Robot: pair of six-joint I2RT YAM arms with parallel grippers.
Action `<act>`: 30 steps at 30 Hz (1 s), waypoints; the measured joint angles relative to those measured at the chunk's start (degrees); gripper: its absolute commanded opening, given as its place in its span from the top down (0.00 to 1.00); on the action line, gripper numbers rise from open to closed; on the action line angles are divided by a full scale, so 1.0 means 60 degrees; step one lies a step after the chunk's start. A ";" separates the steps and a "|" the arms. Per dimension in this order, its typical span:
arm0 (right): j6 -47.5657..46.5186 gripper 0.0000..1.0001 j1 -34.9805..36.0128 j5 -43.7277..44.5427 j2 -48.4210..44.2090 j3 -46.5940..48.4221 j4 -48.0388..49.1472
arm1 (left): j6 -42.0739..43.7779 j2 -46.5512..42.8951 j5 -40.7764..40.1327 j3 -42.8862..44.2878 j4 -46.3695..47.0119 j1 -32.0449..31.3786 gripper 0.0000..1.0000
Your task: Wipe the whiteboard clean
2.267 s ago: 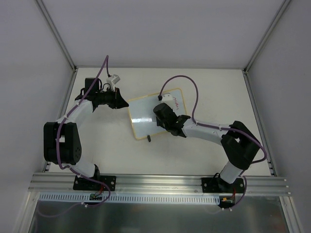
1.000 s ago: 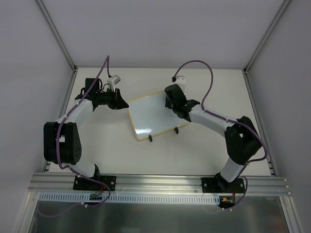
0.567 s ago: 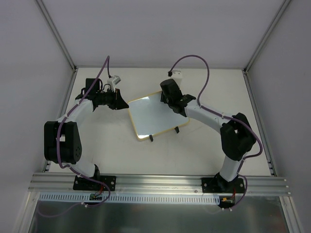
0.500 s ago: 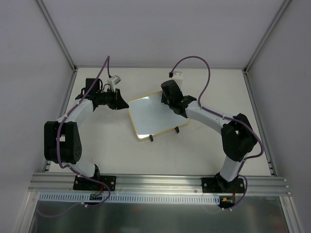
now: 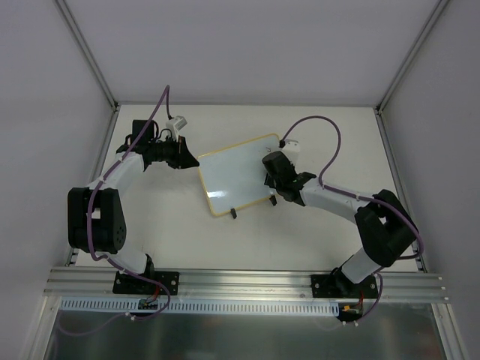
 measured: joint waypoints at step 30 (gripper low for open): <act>-0.1173 1.00 0.0244 -0.0204 0.2597 0.5260 -0.1657 | 0.0226 -0.0120 -0.0535 0.0015 -0.0299 -0.0157 1.00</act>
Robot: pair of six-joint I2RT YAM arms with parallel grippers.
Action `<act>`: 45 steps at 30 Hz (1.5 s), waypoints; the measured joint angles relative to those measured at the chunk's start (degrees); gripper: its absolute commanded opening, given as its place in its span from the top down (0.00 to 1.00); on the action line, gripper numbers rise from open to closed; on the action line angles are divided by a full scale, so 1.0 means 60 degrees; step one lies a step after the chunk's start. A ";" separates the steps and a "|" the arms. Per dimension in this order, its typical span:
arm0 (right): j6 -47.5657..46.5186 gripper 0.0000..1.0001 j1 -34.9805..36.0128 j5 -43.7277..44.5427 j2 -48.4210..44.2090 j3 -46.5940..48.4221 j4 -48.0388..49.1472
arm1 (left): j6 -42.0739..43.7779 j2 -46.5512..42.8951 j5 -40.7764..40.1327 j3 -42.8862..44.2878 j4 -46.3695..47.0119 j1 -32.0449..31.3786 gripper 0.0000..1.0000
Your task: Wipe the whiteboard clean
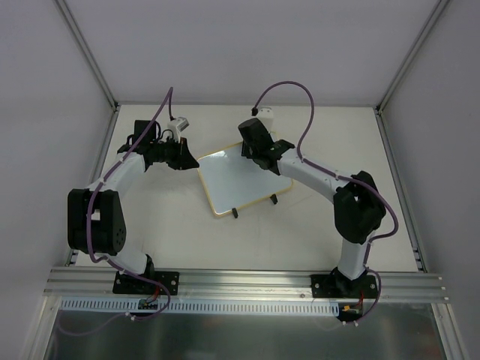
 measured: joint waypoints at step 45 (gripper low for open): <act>0.0586 1.00 -0.1140 -0.0423 -0.1464 -0.1763 0.0867 | 0.0350 -0.0273 -0.0488 0.0000 -0.0146 -0.0226 1.00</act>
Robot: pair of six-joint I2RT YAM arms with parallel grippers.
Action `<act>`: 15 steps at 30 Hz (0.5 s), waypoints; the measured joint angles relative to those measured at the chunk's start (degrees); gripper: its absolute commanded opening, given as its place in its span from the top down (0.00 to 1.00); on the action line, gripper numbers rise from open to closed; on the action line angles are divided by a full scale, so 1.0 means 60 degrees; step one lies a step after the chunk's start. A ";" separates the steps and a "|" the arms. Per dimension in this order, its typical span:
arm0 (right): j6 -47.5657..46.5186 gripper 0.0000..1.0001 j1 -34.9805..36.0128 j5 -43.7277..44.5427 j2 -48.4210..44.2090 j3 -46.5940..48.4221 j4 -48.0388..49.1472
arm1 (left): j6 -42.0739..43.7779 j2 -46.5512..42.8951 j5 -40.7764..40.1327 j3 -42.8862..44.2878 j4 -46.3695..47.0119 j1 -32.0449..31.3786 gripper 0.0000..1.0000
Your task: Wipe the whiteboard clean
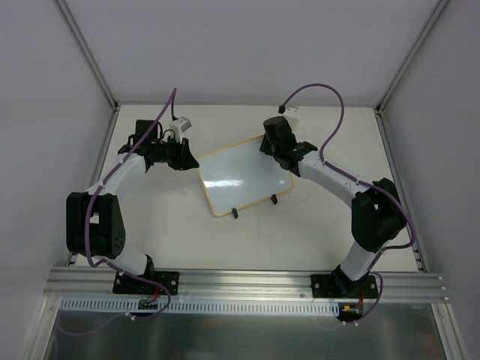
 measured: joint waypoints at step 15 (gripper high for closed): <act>0.1286 1.00 0.0033 0.0160 -0.0437 -0.1825 0.0576 | 0.0015 -0.0073 -0.0189 0.0000 -0.0004 -0.0084 1.00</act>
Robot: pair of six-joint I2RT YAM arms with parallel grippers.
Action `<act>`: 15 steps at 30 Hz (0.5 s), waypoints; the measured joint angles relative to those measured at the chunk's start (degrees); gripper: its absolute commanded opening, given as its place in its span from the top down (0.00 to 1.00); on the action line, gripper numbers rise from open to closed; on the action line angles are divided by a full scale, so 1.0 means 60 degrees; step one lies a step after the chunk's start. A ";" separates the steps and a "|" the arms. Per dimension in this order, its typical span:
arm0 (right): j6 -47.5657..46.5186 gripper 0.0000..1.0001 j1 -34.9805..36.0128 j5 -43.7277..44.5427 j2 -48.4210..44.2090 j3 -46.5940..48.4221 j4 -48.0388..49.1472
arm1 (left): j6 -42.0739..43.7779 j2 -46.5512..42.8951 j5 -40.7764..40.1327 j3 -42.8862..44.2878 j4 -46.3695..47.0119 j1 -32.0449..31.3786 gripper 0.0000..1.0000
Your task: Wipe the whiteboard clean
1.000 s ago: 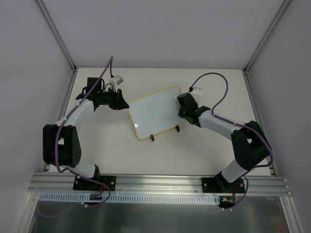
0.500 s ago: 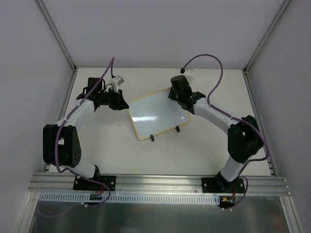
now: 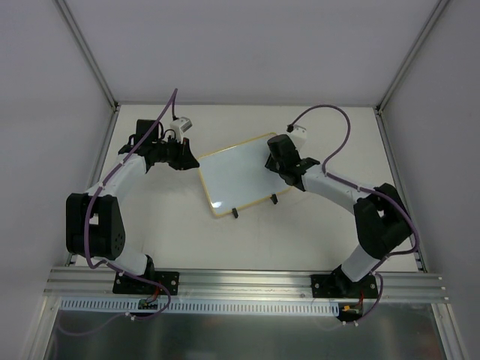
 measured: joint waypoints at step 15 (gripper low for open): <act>0.0532 1.00 -0.0004 -0.0022 -0.1596 -0.2714 -0.0324 | 0.0018 -0.0095 -0.0073 0.0000 -0.0015 -0.0036 1.00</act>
